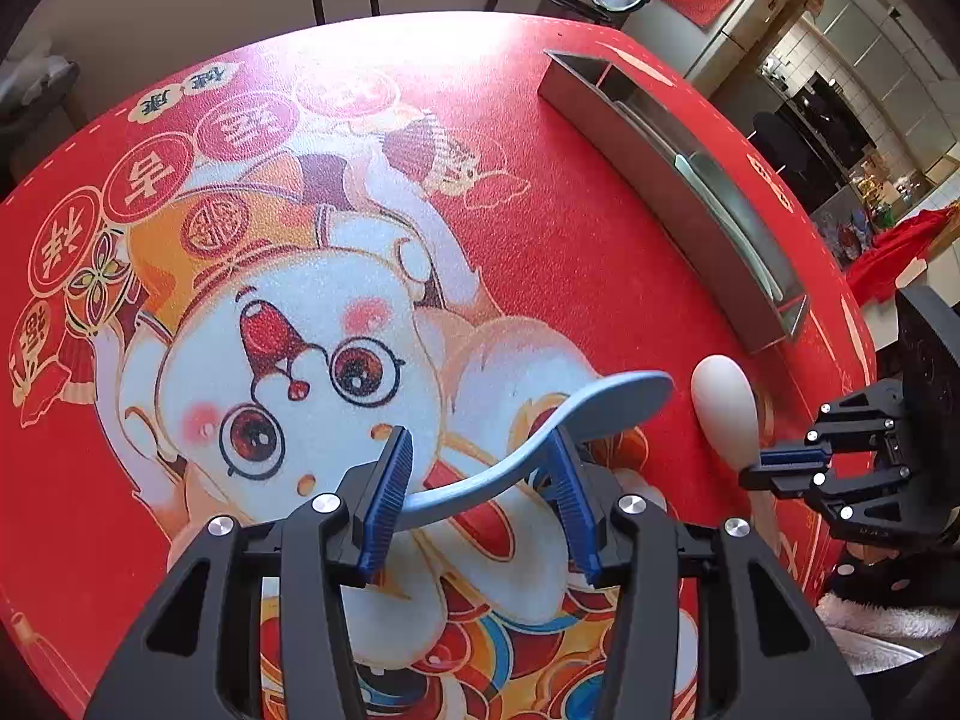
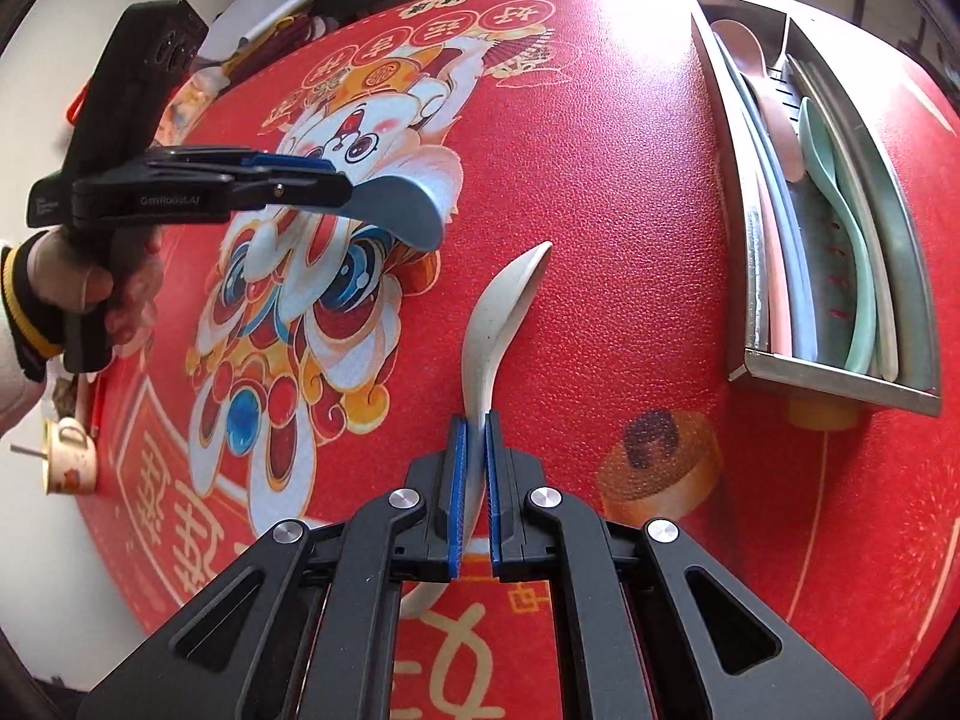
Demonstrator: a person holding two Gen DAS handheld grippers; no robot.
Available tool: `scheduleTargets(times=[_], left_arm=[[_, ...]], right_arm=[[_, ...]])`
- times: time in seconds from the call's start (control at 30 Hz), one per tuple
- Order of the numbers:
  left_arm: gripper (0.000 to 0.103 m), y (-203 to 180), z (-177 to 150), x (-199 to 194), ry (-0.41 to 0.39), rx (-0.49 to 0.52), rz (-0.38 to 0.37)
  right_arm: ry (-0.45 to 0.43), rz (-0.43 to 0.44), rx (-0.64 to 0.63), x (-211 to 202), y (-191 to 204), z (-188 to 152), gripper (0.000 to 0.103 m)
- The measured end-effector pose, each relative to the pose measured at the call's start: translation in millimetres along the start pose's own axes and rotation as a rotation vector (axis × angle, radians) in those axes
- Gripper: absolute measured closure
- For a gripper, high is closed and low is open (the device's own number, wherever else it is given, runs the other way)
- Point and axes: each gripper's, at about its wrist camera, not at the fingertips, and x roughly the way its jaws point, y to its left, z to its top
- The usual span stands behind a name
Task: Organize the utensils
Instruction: 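Lift both spoons and carry them over the steel tray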
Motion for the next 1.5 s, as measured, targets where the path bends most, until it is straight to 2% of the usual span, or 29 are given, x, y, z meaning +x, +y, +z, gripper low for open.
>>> scheduleTargets(times=[0.27, 0.37, 0.4, 0.43, 0.5, 0.57, 0.73, 0.9, 1.23, 1.5], left_arm=[[0.057, -16.5, -15.4, 2.8, 0.077, 0.123, 0.016], [0.058, -25.4, -21.8, 5.0, 0.085, 0.180, 0.054], [0.064, -27.5, -23.3, 5.3, 0.086, 0.184, 0.056], [0.082, -29.3, -24.5, 5.3, 0.087, 0.186, 0.055], [0.094, -35.0, -27.6, 7.8, 0.098, 0.189, 0.050], [0.096, -39.3, -29.4, 8.1, 0.095, 0.194, 0.067], [0.096, -50.9, -34.0, 10.1, 0.083, 0.140, 0.060], [0.096, -63.4, -37.3, 14.8, 0.042, 0.058, 0.100], [0.093, -46.2, -67.1, 1.6, -0.110, -0.260, 0.062], [0.096, -44.5, -90.1, -6.6, -0.202, -0.405, 0.083]], right_arm=[[0.003, 0.001, 0.002, -0.7, -1.1, -0.1, 0.097], [0.003, 0.002, 0.005, -0.5, -1.7, -0.1, 0.097], [0.004, 0.002, 0.005, -0.5, -1.9, 0.0, 0.097], [0.005, 0.001, 0.005, -0.4, -1.9, 0.1, 0.097], [0.007, -0.004, 0.004, -0.2, -1.1, 0.1, 0.097], [0.008, -0.005, 0.004, -0.3, -0.7, -0.2, 0.097], [0.012, 0.003, 0.019, -0.1, -2.0, -1.4, 0.097], [0.012, 0.007, 0.036, -0.5, -3.7, -2.5, 0.097], [0.020, 0.003, 0.058, 6.2, -6.7, -4.5, 0.096], [0.025, 0.023, 0.071, 6.7, -9.2, -4.1, 0.097]])
